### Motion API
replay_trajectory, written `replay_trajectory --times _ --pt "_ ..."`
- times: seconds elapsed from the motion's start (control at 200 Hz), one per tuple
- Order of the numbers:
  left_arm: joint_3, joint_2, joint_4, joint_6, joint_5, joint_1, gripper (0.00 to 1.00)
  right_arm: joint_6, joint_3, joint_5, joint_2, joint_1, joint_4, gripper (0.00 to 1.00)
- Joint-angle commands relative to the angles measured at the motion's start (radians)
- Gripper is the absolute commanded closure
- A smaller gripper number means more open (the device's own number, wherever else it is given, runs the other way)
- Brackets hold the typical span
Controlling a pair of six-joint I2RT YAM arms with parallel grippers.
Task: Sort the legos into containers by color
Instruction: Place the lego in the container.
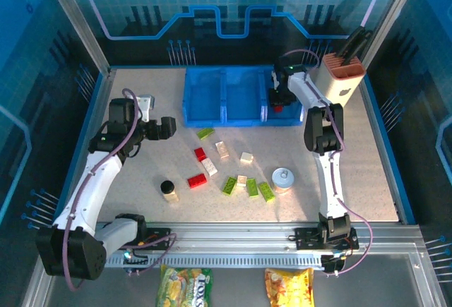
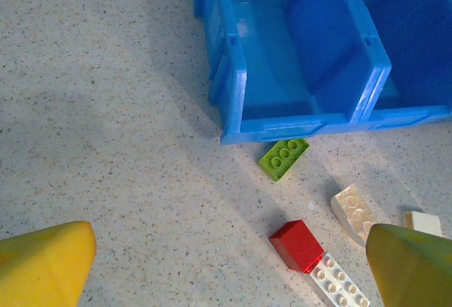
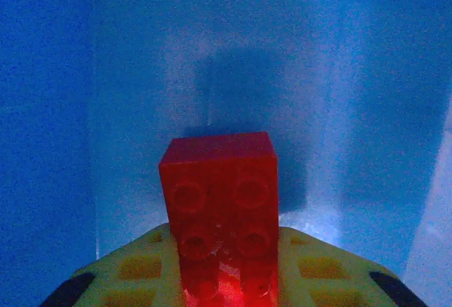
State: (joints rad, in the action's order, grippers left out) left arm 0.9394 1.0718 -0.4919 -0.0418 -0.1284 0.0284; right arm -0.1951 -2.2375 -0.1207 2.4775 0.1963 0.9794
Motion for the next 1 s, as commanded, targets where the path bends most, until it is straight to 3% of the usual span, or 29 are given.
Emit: replay_trajectory --times 0.0,0.4,0.75,0.99 --pt "-0.011 0.002 -0.005 0.023 -0.011 -0.005 0.01 -0.039 -0.034 -0.005 0.031 0.009 0.030 0.74" --pt "-0.005 0.005 -0.013 0.016 -0.024 -0.004 0.01 -0.043 -0.039 -0.027 -0.012 0.017 0.043 0.57" --pt "0.003 0.011 -0.019 0.010 -0.031 -0.004 0.01 -0.030 -0.008 -0.065 -0.137 0.039 0.080 0.56" --pt "0.016 0.035 -0.018 0.000 -0.043 -0.005 0.01 -0.038 0.182 -0.073 -0.324 0.088 0.063 0.56"
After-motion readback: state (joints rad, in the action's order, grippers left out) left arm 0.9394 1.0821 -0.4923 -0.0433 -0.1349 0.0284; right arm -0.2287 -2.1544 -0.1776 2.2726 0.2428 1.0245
